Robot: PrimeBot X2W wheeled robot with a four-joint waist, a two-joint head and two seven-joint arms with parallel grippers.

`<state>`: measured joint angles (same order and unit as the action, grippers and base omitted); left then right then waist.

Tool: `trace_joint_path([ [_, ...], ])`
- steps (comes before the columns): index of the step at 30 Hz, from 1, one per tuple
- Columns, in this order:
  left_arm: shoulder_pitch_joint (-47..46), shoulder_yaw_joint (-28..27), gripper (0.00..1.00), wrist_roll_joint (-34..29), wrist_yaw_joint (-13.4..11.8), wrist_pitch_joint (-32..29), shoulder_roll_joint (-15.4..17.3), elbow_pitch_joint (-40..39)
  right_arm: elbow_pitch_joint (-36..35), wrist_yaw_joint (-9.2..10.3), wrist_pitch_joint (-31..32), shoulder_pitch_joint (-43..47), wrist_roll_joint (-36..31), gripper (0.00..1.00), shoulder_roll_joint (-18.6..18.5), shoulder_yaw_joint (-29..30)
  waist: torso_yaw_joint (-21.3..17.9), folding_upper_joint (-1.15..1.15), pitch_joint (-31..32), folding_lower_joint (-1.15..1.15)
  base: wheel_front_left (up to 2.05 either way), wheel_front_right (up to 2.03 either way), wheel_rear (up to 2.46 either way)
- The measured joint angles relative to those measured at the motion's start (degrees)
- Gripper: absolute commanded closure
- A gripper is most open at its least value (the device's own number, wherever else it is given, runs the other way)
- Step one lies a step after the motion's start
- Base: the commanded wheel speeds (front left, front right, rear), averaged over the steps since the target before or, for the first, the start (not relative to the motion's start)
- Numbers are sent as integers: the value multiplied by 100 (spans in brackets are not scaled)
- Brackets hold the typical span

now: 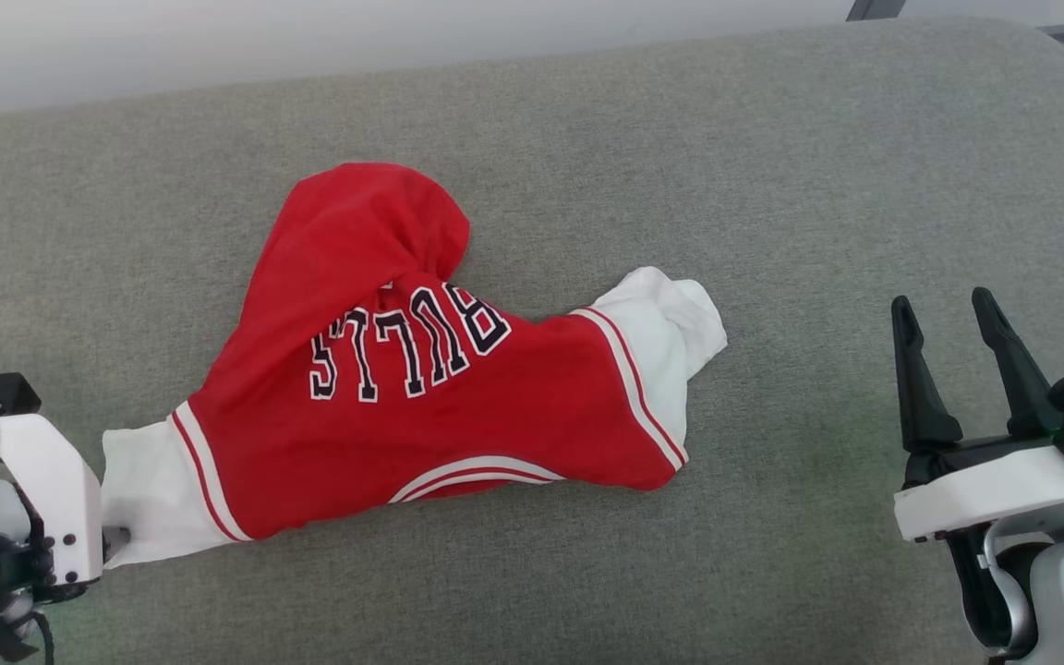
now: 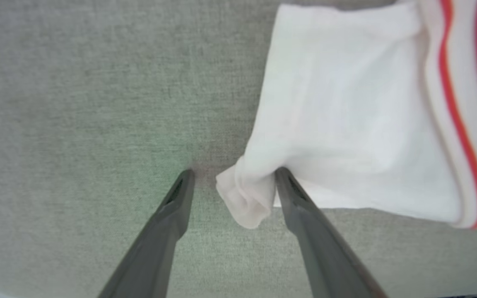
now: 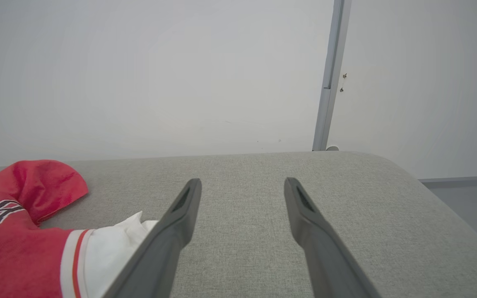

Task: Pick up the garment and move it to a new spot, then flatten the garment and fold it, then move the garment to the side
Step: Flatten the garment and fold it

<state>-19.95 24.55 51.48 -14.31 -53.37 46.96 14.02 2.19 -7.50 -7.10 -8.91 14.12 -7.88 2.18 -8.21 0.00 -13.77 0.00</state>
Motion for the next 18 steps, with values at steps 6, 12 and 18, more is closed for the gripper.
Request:
trace_joint_path([
  [6, -257, -89, 100, 45, 361, 522, -189, 521, 5, 1, 12, -80, 11, 0, -3, -38, 39, 0, -45, 0, 0, 0, 0],
  [12, -489, -207, 100, -107, 505, 962, -120, 848, 5, 1, 12, -76, 43, 0, -22, -19, 68, 0, -18, 0, 0, 0, 0],
  [18, -504, -214, 100, -145, 475, 933, 11, 1133, 3, 1, 30, -52, 43, 0, -22, -22, 70, 0, 20, 0, 0, 0, 0],
])
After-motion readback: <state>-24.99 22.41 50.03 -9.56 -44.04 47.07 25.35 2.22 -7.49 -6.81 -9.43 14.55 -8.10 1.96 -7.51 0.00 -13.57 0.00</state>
